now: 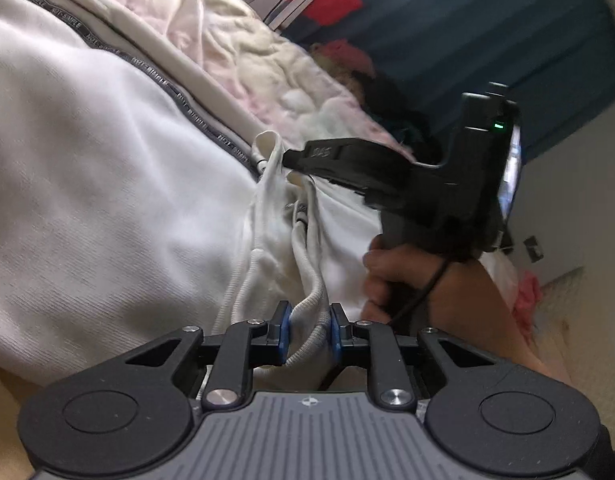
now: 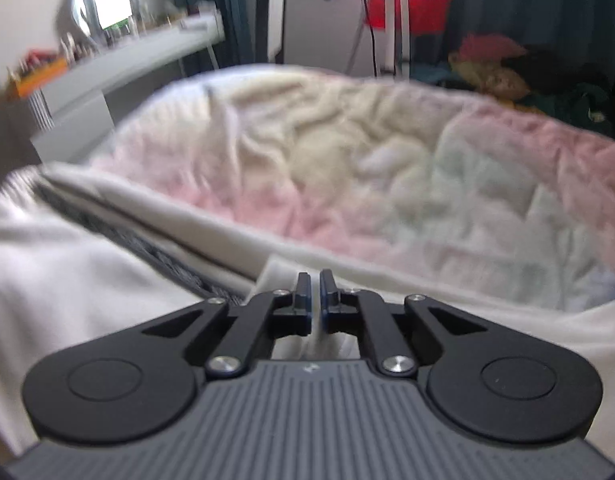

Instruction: Fold clothes

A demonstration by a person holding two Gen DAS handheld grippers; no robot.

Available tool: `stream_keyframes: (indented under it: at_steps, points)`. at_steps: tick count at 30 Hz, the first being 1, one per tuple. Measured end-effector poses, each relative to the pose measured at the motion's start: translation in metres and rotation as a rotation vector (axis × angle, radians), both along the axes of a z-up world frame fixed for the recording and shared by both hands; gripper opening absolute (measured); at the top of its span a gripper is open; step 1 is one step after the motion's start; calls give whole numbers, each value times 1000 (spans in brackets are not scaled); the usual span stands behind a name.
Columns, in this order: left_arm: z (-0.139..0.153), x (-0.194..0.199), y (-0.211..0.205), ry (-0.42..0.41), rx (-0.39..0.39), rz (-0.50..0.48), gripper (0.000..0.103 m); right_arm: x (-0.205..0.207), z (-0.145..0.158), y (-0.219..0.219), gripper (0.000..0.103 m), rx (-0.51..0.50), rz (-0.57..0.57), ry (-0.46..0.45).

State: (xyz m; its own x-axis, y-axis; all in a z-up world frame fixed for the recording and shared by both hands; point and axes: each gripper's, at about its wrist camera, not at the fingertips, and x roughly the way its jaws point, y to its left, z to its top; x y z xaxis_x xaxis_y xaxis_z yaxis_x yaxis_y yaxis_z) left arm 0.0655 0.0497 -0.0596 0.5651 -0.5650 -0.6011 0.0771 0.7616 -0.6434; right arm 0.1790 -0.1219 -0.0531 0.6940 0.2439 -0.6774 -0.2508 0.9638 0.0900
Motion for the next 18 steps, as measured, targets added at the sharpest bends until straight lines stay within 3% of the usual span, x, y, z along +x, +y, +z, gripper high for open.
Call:
stream_keyframes:
  at_steps: [5, 8, 11, 16, 18]
  points:
    - [14, -5, -9, -86, 107, -14, 38, -10, 8, -8, 8, 66, -44, -38]
    - [32, -18, -21, -196, 240, -23, 48, -30, 30, -18, 9, 81, -75, -89]
    - [46, -34, -25, -260, 271, -31, 60, -61, 56, -35, 9, 89, -123, -156]
    - [67, -69, -39, -379, 416, -32, 72, -123, 88, -66, 10, 130, -169, -220]
    - [72, -87, -37, -409, 422, -12, 77, -153, 94, -75, 10, 139, -192, -230]
